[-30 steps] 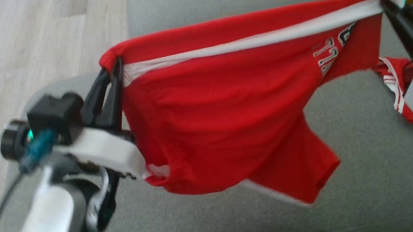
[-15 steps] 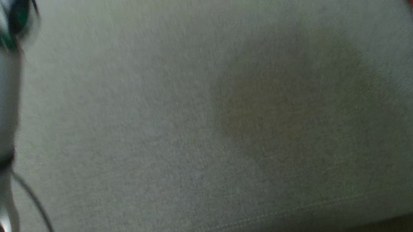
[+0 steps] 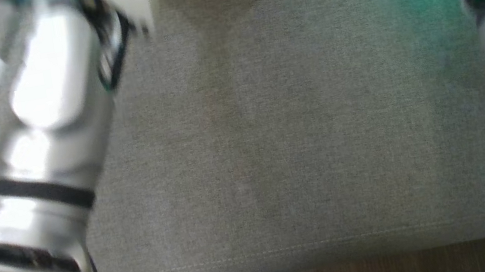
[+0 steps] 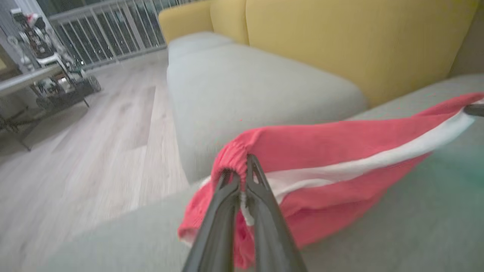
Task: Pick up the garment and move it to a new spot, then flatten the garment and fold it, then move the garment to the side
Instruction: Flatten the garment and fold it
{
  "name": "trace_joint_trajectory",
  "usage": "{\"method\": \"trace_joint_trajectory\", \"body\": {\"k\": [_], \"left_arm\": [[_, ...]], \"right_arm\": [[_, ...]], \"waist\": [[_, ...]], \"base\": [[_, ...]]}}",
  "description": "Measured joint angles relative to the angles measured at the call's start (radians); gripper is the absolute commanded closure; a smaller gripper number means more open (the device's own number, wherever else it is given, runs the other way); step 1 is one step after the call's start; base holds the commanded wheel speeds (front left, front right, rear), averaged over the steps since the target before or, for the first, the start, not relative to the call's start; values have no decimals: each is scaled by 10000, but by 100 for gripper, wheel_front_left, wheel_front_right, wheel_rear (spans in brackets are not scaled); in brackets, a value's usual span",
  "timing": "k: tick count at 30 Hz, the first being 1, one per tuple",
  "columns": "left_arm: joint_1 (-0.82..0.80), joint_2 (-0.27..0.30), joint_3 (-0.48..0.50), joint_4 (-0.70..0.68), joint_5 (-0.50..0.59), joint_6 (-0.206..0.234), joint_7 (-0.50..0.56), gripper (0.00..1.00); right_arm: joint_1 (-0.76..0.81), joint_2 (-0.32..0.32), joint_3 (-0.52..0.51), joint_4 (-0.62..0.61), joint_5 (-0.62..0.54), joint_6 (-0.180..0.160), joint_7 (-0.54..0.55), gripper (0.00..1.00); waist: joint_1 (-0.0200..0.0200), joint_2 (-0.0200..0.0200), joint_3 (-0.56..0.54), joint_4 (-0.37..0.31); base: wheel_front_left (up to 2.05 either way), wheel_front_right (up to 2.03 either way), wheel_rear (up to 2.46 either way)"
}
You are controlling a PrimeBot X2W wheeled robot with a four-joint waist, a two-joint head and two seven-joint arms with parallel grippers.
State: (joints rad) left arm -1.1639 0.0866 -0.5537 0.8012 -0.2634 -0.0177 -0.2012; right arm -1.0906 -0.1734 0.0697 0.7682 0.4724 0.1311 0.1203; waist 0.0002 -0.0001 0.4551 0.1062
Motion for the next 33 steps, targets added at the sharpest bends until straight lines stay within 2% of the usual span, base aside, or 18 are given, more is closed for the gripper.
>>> {"method": "trace_joint_trajectory", "body": {"k": [3, 8, 20, 25, 33], "left_arm": [[791, -132, -282, 788, 12, -102, -123, 100], [1819, -286, -819, 1586, 98, -92, -247, 100], [3561, -435, -1831, 2238, 431, -313, -468, 100], [4047, -525, -2008, 2320, 368, -410, -470, 100], [5482, -596, -2104, 1994, -318, -619, -481, 100]], "right_arm": [[804, -249, 251, 644, 502, 0, 132, 100], [1197, -711, 1162, 842, 834, 0, 380, 100], [2447, -2270, 4044, 761, 1141, 2, 1225, 100], [2472, -2984, 5095, 362, 1342, 4, 1739, 100], [3530, -4242, 6677, -913, 2963, 4, 3185, 100]], "waist": [[-1, 0, -107, 81], [-1, 0, -462, 227], [-1, 1, -1790, 571], [-2, 1, -2244, 660], [-2, 1, -3242, 765]], "base": [[0, 0, 0], [0, 0, 0], [0, 0, 0], [0, 0, 0], [0, 0, 0]]}}
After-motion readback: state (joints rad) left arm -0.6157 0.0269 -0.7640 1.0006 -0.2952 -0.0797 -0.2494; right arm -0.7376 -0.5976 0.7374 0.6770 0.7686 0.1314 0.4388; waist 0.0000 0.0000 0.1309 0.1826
